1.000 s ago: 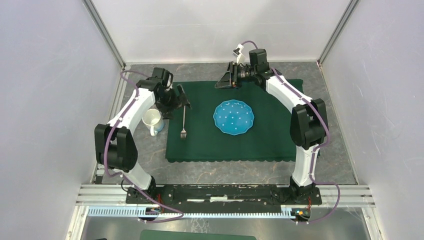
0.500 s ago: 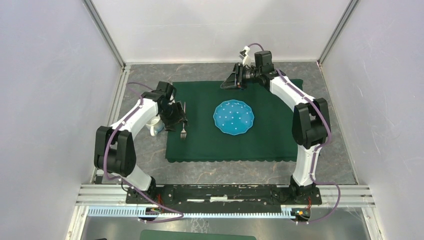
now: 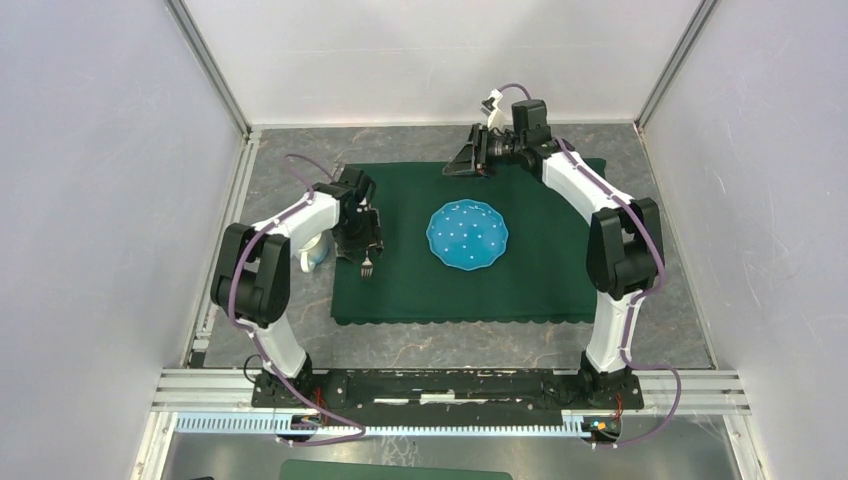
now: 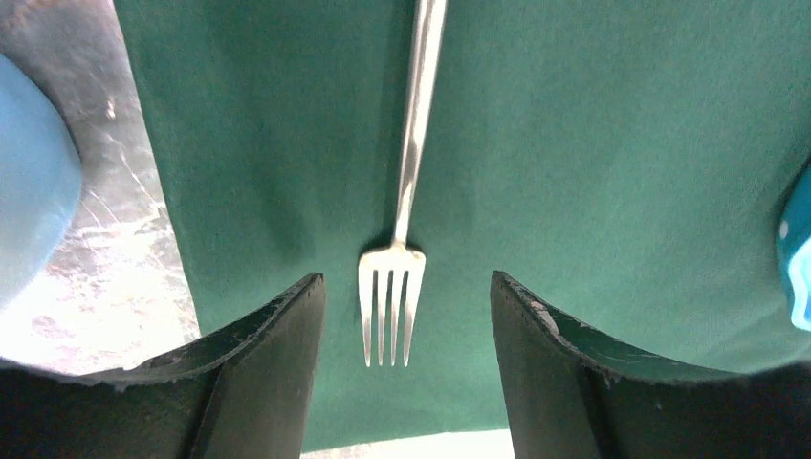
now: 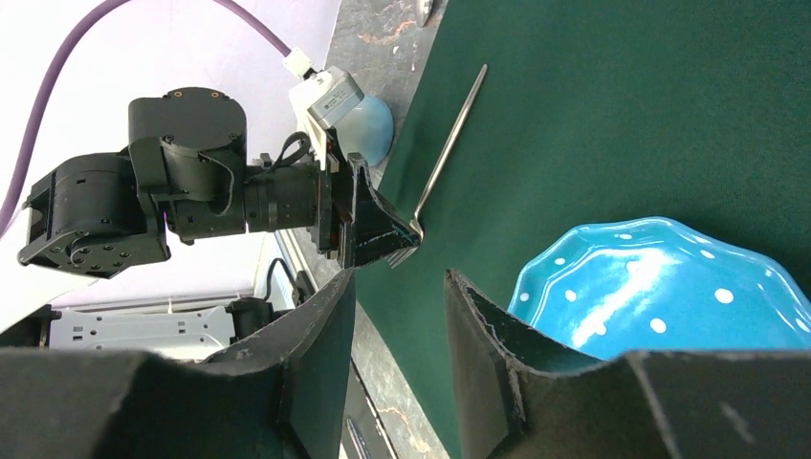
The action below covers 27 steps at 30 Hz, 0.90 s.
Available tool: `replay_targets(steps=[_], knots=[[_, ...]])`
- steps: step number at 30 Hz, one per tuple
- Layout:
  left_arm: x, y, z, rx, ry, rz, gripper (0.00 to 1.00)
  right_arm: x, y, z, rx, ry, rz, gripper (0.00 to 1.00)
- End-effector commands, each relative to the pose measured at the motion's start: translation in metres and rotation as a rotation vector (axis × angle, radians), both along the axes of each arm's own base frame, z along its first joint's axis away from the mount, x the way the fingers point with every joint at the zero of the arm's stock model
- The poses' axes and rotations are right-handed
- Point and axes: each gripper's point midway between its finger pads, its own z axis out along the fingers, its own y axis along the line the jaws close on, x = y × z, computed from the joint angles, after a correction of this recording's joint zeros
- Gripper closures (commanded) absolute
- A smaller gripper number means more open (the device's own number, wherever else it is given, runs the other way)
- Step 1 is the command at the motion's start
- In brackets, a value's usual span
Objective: Set the dinner table for one person
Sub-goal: Pick up the fork from the napkin.
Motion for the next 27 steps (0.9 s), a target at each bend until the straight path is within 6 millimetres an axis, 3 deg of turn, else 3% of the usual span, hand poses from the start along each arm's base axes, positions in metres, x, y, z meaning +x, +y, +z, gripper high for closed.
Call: replay_targets(steps=[1, 7, 9, 14, 19, 23, 27], knots=[[0.039, -0.001, 0.011, 0.043, -0.13, -0.029, 0.3, 0.003, -0.008, 0.03, 0.015, -0.088, -0.014, 0.55], [0.055, -0.005, 0.004, 0.055, -0.146, -0.039, 0.35, 0.007, -0.012, 0.03, 0.017, -0.084, -0.019, 0.55], [0.058, -0.008, 0.002, 0.042, -0.15, -0.044, 0.43, 0.009, -0.014, 0.03, 0.016, -0.084, -0.025, 0.55], [0.055, -0.011, -0.012, 0.044, -0.12, -0.055, 0.75, 0.01, -0.018, 0.029, 0.013, -0.084, -0.036, 0.55], [0.059, -0.015, -0.01, 0.036, -0.129, -0.069, 0.84, 0.01, -0.021, 0.029, 0.016, -0.079, -0.036, 0.55], [0.065, -0.019, -0.004, 0.026, -0.138, -0.07, 0.97, 0.011, -0.023, 0.026, 0.014, -0.072, -0.04, 0.55], [0.066, -0.028, 0.003, -0.026, -0.139, -0.051, 0.98, 0.008, -0.024, 0.022, 0.008, -0.067, -0.046, 0.55]])
